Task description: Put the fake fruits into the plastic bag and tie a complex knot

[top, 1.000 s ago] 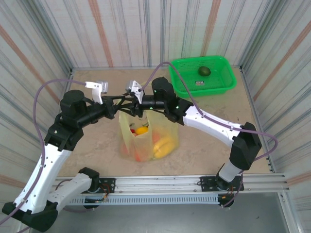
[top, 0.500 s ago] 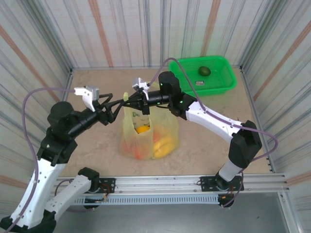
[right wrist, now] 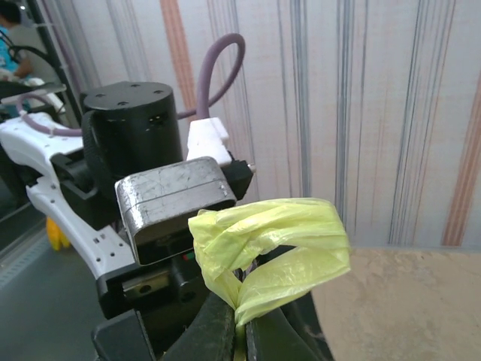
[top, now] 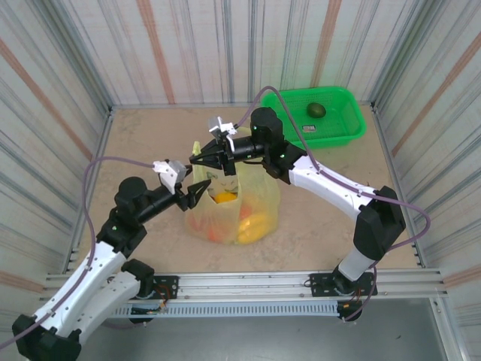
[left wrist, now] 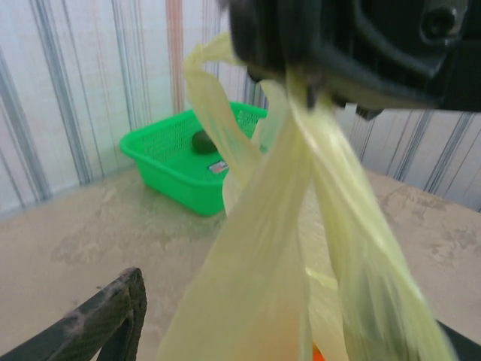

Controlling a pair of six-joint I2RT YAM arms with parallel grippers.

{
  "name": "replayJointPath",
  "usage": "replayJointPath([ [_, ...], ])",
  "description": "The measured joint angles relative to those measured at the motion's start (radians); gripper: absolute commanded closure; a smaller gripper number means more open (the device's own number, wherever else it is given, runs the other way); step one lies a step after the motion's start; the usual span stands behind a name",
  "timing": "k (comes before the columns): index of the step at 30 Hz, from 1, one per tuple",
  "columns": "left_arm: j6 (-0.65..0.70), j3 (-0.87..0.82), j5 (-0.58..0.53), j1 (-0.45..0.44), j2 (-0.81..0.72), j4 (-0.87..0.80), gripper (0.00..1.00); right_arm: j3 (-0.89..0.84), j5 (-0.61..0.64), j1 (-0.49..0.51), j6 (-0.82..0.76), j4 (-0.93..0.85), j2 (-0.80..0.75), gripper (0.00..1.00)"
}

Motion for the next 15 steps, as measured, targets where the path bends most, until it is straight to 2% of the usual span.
replayJointPath([
  [3,0.01,-0.011,0.046,0.0,0.063,0.133,0.35,-0.007,-0.019,0.003,0.023,0.026,0.0,0.93],
  [6,0.01,-0.04,0.086,0.0,0.106,0.254,0.44,-0.022,-0.031,0.004,0.053,0.065,0.0,0.93],
  [11,0.008,-0.064,0.136,-0.002,0.18,0.407,0.71,-0.042,-0.061,0.004,0.116,0.134,0.0,0.94],
  [14,0.004,-0.066,0.171,-0.002,0.203,0.47,0.99,-0.046,-0.068,0.004,0.137,0.164,0.0,0.93],
  [15,0.005,-0.065,0.186,-0.002,0.21,0.486,1.0,-0.046,-0.068,0.004,0.141,0.17,0.0,0.89],
])
